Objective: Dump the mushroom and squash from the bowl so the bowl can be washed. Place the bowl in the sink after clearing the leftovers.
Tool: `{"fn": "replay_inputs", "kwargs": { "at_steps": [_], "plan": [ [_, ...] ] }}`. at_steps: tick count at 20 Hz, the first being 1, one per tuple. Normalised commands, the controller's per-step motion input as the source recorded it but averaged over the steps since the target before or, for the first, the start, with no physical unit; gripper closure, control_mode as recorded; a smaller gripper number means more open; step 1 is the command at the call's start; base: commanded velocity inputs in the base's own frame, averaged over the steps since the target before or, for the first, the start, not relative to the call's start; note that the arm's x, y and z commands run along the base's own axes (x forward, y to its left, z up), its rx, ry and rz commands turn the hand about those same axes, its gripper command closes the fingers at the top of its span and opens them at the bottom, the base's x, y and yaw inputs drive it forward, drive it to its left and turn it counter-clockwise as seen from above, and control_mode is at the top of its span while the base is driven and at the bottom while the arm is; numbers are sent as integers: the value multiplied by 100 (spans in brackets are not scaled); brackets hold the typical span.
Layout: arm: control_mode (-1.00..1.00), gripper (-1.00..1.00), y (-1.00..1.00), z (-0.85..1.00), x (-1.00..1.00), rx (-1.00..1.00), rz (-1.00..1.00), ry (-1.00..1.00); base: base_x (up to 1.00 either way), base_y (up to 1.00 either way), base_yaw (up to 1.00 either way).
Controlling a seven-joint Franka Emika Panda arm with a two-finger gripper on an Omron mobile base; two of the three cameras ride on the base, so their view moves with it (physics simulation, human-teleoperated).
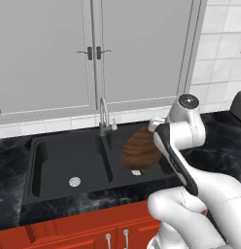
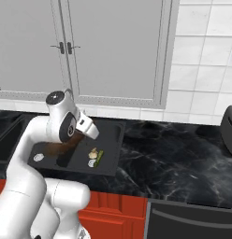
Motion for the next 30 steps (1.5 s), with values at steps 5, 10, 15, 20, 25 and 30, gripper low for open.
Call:
{"fn": "replay_inputs", "kwargs": {
  "at_steps": [5, 10, 15, 20, 25, 30],
  "plan": [
    [-100, 100, 100, -25, 1, 2, 13, -2, 0, 0, 0],
    [-100, 100, 100, -50, -1, 4, 0, 0, 0, 0, 0],
    [-100, 100, 100, -42, -11, 17, -23, -2, 0, 0, 0],
    [-100, 100, 100, 0, 0, 25, -41, -8, 0, 0, 0],
    [-100, 100, 98, 0, 33, 11, -47, -12, 0, 0, 0],
    [-100, 100, 10, 0, 22, 4, -8, 3, 0, 0, 0]
  ]
}}
